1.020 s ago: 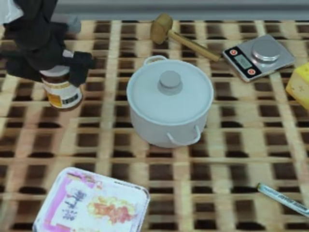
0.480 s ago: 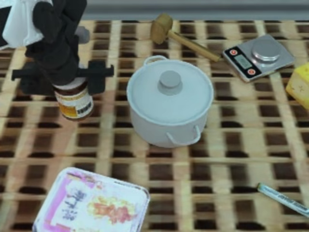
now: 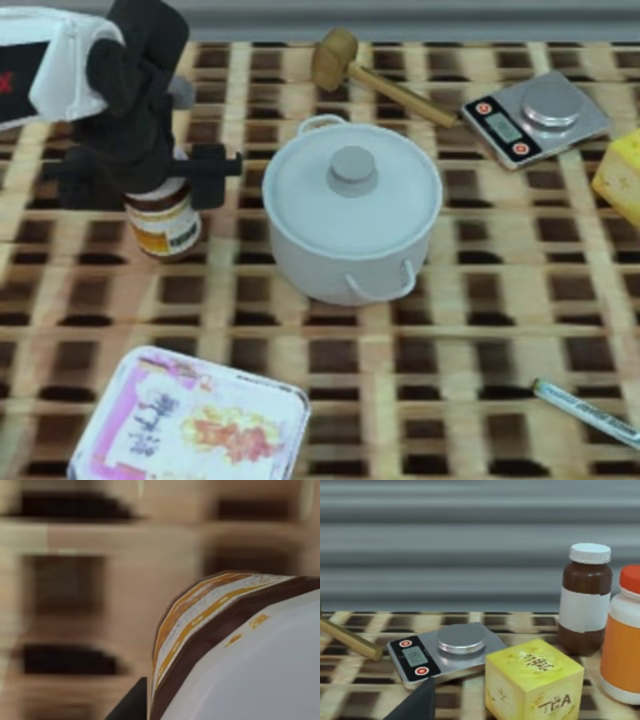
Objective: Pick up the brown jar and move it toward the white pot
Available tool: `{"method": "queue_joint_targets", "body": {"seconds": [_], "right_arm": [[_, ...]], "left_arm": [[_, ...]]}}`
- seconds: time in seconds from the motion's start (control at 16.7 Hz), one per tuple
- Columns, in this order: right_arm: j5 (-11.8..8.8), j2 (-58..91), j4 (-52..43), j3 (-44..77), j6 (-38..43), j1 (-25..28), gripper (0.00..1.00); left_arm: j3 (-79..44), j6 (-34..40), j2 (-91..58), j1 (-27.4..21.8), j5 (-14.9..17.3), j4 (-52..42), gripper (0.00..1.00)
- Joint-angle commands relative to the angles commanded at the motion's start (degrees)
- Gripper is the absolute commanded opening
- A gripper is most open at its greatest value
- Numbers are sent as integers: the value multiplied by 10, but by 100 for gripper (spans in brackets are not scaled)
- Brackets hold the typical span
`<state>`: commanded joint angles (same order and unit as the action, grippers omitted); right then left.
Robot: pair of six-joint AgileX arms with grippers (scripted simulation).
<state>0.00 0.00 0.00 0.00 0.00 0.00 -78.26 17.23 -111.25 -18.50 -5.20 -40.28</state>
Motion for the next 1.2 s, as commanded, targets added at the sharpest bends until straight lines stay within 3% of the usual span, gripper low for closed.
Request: {"method": "queue_joint_targets", "body": {"seconds": [0.36,1.14,1.2], "right_arm": [[0,0,0,0,0,0,100],[0,0,0,0,0,0,100],[0,0,0,0,0,0,100]], "left_arm": [[13,-2,-16,1,-1,29,0],[13,-2,-16,1,-1,29,98],[13,-2,-16,1,-1,29,100]]}}
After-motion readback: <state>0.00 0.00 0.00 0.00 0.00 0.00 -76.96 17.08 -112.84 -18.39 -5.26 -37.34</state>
